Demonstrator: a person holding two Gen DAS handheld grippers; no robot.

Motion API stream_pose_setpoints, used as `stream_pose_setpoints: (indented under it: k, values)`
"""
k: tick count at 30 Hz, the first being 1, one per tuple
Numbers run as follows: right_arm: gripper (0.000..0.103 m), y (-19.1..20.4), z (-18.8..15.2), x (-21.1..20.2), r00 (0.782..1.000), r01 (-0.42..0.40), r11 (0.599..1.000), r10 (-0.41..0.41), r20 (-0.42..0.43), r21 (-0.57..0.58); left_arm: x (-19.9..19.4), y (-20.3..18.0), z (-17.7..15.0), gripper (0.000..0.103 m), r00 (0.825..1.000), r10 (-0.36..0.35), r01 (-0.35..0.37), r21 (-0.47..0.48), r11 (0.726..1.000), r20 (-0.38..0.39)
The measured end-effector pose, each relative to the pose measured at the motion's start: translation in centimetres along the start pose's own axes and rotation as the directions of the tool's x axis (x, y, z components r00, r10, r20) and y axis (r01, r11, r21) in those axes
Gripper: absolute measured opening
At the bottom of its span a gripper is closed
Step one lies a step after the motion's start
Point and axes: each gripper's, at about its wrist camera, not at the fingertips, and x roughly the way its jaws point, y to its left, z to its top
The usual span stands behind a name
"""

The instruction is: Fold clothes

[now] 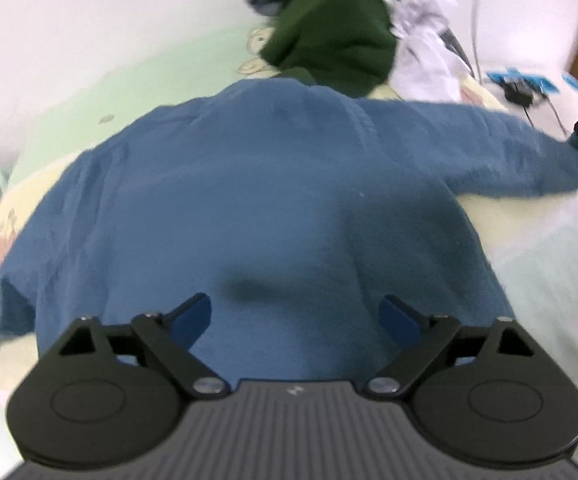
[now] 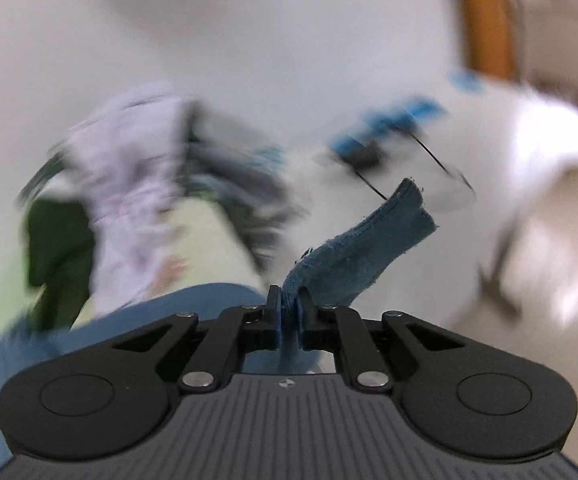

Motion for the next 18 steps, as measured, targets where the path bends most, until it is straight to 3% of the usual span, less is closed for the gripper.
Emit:
stream_pose_setpoints:
  k: [3,5,7,10,13,15,16,18]
  values:
    - [0.008,4.1,-0.7,-0.8,0.996,-0.069,0.978,0.079,0.040,-0.199,-0.1,2.0,0.3,0.088,0.999,-0.033,0.032,-0.080,0.996,-0.005]
    - [0.009,6.9,-1.8,-0.9,0.991,-0.103,0.932,0.126,0.045,-0.347,-0.2,3.2,0.8,0.088,0.999,-0.053,0.052,-0.125,0.991,-0.004]
    - [0.009,9.7,-3.1,-1.0,0.984,-0.132,0.863,0.174,0.042,-0.488,-0.3,4.0,1.6,0.088,0.998,-0.062,0.063,-0.151,0.987,0.008]
    - [0.008,13.1,-6.3,-0.6,0.974,-0.156,0.710,0.225,0.011,-0.687,-0.3,4.0,3.2,0.090,0.996,-0.075,0.080,-0.135,0.988,0.037]
    - [0.008,15.0,-9.1,-0.7,0.970,-0.156,0.571,0.243,-0.016,-0.806,0.4,3.2,4.4,0.090,0.991,-0.129,0.133,-0.122,0.984,0.040]
    - [0.008,15.3,-10.2,-1.2,0.965,-0.161,0.514,0.261,-0.025,-0.843,1.5,2.3,5.0,0.090,0.987,-0.158,0.160,-0.104,0.982,0.028]
    - [0.008,15.4,-10.7,-1.4,0.963,-0.162,0.489,0.268,-0.030,-0.857,2.1,1.8,5.4,0.088,0.984,-0.175,0.176,-0.098,0.980,0.015]
    - [0.008,15.1,-10.6,-1.5,0.963,-0.159,0.492,0.269,-0.024,-0.856,3.4,0.8,6.2,0.082,0.969,-0.248,0.246,-0.098,0.964,-0.009]
